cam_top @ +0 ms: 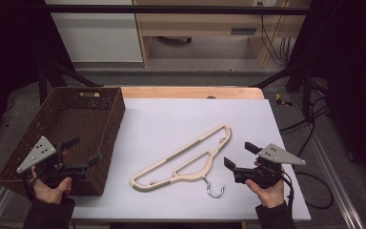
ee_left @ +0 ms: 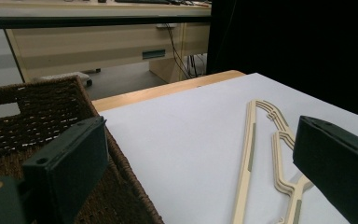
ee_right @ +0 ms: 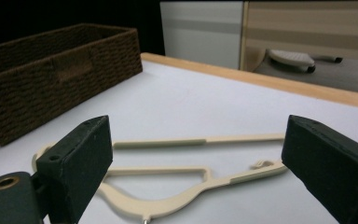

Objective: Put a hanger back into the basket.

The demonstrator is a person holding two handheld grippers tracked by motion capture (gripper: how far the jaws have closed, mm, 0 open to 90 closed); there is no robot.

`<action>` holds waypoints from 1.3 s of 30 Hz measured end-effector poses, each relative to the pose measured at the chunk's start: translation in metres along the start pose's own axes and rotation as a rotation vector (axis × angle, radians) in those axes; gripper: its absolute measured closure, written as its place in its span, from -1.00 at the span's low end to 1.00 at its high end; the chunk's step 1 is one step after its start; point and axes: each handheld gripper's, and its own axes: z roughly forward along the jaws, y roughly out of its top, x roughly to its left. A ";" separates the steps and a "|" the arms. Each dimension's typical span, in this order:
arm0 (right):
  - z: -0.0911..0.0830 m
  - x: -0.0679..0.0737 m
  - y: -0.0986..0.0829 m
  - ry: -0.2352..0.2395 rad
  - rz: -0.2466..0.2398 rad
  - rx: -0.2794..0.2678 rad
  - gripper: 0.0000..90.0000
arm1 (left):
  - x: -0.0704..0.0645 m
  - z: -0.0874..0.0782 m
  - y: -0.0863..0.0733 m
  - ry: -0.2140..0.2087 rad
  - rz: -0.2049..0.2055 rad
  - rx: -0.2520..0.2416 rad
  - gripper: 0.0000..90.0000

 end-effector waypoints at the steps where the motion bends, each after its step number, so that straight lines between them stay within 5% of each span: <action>1: 0.000 0.000 0.000 0.000 0.000 0.000 -0.77 | 0.000 0.000 0.000 0.000 0.000 0.000 -0.93; 11: 0.032 0.017 -0.021 0.008 -0.013 0.156 -0.66 | 0.001 -0.003 0.001 0.004 0.004 -0.006 -0.93; 20: 0.050 0.025 -0.040 0.019 -0.007 0.244 -0.49 | 0.001 -0.002 0.000 0.004 0.007 0.000 -0.93; 30: 0.064 0.027 -0.059 0.028 0.002 0.353 -0.01 | 0.000 0.000 -0.001 0.005 0.014 0.009 -0.93; 39: 0.071 0.028 -0.067 0.039 -0.006 0.394 0.32 | -0.001 0.002 -0.001 0.001 0.017 0.014 -0.93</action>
